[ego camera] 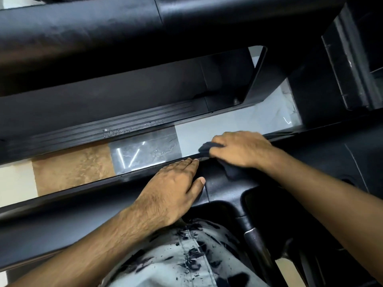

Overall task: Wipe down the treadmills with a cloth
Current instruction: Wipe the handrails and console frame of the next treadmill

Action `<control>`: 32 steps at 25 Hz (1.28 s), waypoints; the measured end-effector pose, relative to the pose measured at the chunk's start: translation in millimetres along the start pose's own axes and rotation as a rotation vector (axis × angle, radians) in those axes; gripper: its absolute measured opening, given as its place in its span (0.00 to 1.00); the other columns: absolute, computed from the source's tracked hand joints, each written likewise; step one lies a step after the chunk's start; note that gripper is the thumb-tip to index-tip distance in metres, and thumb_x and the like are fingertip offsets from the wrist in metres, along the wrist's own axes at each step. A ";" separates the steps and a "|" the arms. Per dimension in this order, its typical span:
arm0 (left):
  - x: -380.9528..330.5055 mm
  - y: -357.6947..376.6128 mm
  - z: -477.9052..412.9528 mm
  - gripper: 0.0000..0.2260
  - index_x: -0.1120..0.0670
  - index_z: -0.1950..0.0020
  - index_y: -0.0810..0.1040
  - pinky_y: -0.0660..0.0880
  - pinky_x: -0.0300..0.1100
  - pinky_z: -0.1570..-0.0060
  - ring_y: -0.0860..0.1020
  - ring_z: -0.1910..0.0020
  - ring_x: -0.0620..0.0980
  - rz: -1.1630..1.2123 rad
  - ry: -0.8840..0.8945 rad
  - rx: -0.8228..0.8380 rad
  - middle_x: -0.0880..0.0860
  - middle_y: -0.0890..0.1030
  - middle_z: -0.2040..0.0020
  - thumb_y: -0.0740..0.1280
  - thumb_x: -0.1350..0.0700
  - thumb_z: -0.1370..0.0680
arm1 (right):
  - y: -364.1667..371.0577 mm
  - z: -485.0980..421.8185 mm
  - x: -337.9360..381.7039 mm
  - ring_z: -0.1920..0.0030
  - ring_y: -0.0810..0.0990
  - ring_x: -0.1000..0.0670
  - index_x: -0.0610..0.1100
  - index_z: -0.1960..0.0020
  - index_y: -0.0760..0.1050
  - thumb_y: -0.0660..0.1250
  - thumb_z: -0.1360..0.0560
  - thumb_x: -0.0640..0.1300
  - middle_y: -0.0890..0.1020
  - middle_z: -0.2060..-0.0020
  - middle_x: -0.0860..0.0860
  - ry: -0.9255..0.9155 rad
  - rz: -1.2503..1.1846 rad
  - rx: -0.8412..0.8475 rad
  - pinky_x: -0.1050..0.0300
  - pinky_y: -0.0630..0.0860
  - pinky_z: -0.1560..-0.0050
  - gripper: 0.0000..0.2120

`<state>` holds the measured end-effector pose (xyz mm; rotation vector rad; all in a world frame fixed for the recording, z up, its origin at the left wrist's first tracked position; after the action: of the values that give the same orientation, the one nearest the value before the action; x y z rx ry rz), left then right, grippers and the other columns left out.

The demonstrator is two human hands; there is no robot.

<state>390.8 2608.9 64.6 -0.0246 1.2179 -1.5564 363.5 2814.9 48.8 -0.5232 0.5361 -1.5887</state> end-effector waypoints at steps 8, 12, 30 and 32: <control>-17.9 5.4 -25.7 0.25 0.54 0.22 0.60 0.52 0.34 0.28 0.62 0.25 0.45 0.055 0.025 0.007 0.50 0.64 0.23 0.51 0.44 0.17 | -5.6 -2.9 -30.0 0.33 0.74 0.46 0.58 0.36 0.74 0.52 0.23 0.67 0.76 0.33 0.53 0.024 -0.010 0.042 0.47 0.69 0.41 0.24; -19.7 13.6 -37.3 0.25 0.53 0.23 0.63 0.60 0.41 0.27 0.65 0.27 0.45 0.107 0.026 0.059 0.49 0.67 0.25 0.52 0.43 0.18 | -8.2 -1.3 -58.2 0.32 0.73 0.44 0.57 0.32 0.74 0.52 0.22 0.67 0.75 0.30 0.51 0.101 0.032 0.069 0.46 0.69 0.38 0.26; -83.4 19.0 -96.1 0.27 0.53 0.22 0.59 0.53 0.34 0.26 0.60 0.25 0.41 0.048 0.155 0.077 0.47 0.62 0.23 0.52 0.41 0.18 | -8.7 3.8 -128.4 0.33 0.73 0.45 0.57 0.35 0.73 0.49 0.26 0.67 0.76 0.33 0.52 0.036 0.032 -0.013 0.46 0.71 0.39 0.28; -89.8 19.0 -105.7 0.27 0.53 0.22 0.58 0.51 0.32 0.27 0.59 0.25 0.41 0.030 0.209 0.093 0.48 0.61 0.22 0.52 0.42 0.18 | -14.7 1.9 -149.2 0.32 0.72 0.43 0.54 0.31 0.72 0.48 0.26 0.66 0.75 0.31 0.49 0.205 0.088 0.022 0.43 0.71 0.35 0.30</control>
<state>378.5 2747.8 51.5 0.2207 1.2994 -1.6182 365.1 2964.6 56.6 -0.3176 0.6862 -1.5705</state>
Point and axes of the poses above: each hand's wrist, its own z-axis away from the middle knuckle, its own y-axis out of the palm, x = y × z, the point moved 1 cm from there along -z, towards the middle knuckle
